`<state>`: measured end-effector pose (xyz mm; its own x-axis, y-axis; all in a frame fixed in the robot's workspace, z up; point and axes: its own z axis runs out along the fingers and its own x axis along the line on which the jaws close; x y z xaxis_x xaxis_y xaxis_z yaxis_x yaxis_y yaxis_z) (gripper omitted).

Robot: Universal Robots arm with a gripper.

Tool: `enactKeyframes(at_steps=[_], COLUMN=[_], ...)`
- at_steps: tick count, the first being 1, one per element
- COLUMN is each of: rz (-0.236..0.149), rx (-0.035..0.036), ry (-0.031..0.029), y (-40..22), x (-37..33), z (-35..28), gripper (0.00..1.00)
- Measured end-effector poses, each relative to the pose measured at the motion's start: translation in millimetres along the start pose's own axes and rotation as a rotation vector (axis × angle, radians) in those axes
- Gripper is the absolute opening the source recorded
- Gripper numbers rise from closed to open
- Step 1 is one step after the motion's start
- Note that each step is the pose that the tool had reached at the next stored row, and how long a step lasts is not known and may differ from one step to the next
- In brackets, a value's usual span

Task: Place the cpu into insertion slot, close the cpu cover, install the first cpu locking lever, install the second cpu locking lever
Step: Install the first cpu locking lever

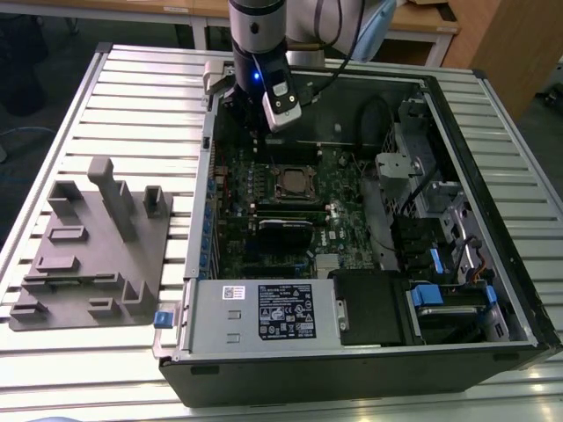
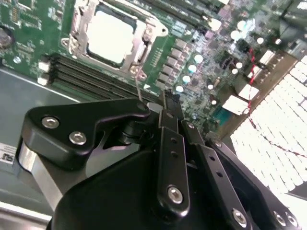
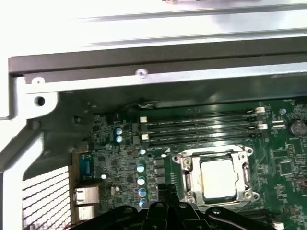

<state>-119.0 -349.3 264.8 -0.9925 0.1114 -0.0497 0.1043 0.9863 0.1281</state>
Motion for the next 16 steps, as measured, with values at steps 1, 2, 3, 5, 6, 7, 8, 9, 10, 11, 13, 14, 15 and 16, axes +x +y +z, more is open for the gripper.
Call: enactKeyframes(at_steps=[1,2,3,5,6,7,8,9,10,11,13,14,15,16], rz=[0.000,0.000,0.000,0.000,0.000,0.002,0.003,0.003,0.004,0.004,0.004,0.004,0.004,0.004], rx=[-0.0001,-0.0002,-0.0003,-0.0012,-0.0082,-0.0245,-0.0419,-0.0535,-0.0569,-0.0573,-0.0582,-0.0585,-0.0584,-0.0586], ry=[0.0001,0.0000,-0.0001,0.0002,0.0011,0.0025,0.0043,0.0057,0.0060,0.0060,0.0061,0.0061,0.0062,0.0060], y=[-0.2,-0.4,-0.6,-0.7,-0.8,-0.8,-0.9,-0.9,-0.9,-0.9,-0.9,-0.9,-0.9,-1.0], x=[1.8,3.4,4.7,5.6,5.9,6.1,6.2,6.3,6.3,6.3,6.3,6.3,6.3,6.3], z=[0.1,0.2,0.5,0.7,0.7,0.7,0.7,0.7,0.7,0.7,0.7,0.7,0.8,1.2], gripper=[0.11,0.11,0.11,0.11,0.11,0.11,0.11,0.11,0.11,0.11,0.11,0.11,0.11,0.11])
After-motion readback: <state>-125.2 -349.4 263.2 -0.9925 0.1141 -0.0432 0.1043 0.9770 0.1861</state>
